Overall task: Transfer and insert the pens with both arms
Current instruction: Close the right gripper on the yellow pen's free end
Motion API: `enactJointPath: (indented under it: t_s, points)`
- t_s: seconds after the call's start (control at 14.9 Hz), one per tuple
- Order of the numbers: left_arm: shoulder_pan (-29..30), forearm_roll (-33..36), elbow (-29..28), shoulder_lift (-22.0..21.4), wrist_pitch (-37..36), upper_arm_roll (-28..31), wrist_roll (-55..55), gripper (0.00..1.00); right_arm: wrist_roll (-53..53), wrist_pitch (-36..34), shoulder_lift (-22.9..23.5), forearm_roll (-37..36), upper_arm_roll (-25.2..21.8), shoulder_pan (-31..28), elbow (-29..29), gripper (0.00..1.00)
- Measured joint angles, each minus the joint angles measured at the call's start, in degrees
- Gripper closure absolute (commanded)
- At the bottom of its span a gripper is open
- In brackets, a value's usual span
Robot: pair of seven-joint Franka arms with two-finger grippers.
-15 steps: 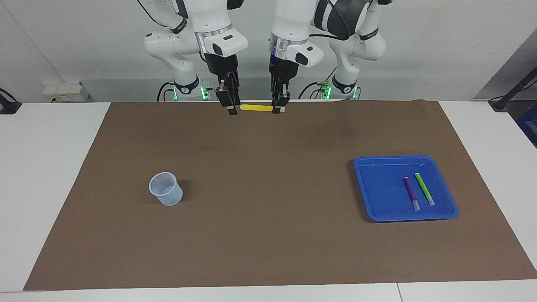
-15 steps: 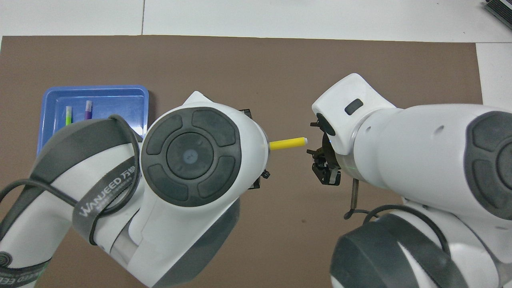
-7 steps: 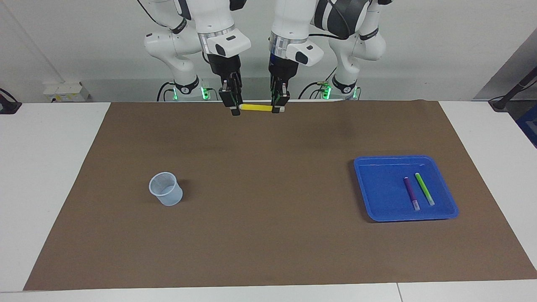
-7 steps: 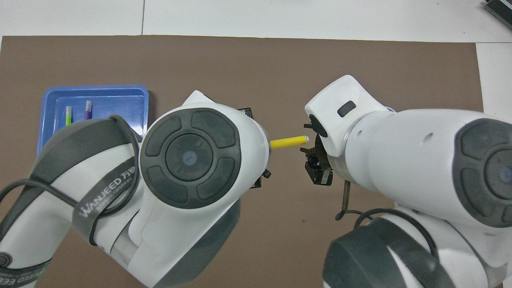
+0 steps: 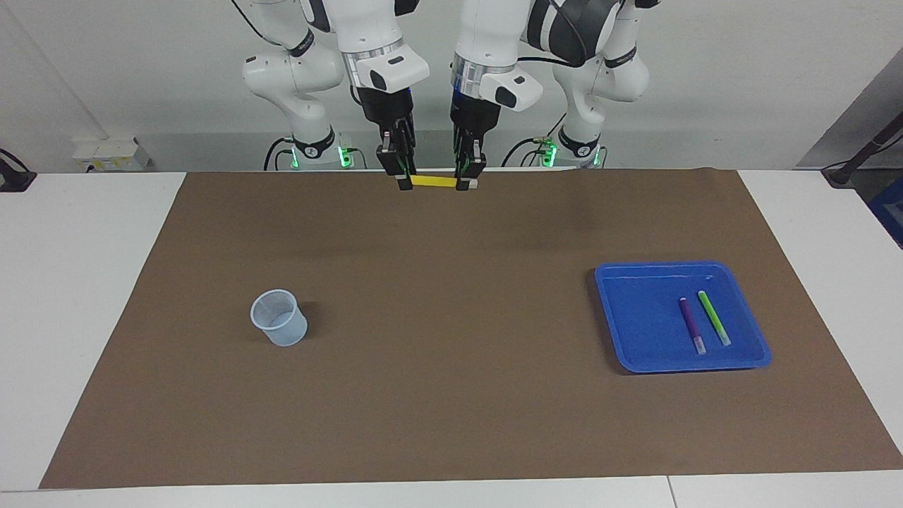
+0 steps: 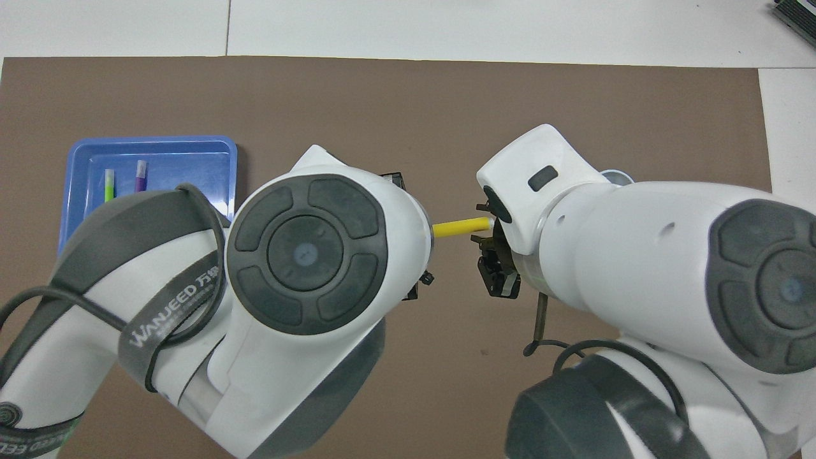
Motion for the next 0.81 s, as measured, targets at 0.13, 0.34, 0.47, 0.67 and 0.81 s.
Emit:
enactJointPath:
  t_s: [0.13, 0.34, 0.47, 0.67, 0.81]
  points:
    - [0.0, 0.0, 0.0, 0.0, 0.0, 0.0, 0.0, 1.0, 0.0, 0.0, 0.0, 0.0, 0.0, 0.0, 0.0, 0.71]
    - [0.0, 0.0, 0.0, 0.0, 0.2, 0.0, 0.0, 1.0, 0.0, 0.1, 0.0, 0.0, 0.0, 0.0, -0.1, 0.78]
    - [0.0, 0.5, 0.0, 0.0, 0.6, 0.0, 0.0, 1.0, 0.0, 0.3, 0.1, 0.0, 0.0, 0.0, -0.2, 0.9]
    - [-0.1, 1.7, 0.0, 0.1, 1.1, -0.1, 0.6, 1.0, -0.1, 0.4, 0.2, -0.1, -0.1, 0.0, -0.3, 0.99]
    - [-0.2, 1.9, 0.0, 0.1, 1.3, -0.1, 0.7, 1.0, -0.1, 0.4, 0.2, -0.1, -0.2, 0.0, -0.3, 1.0]
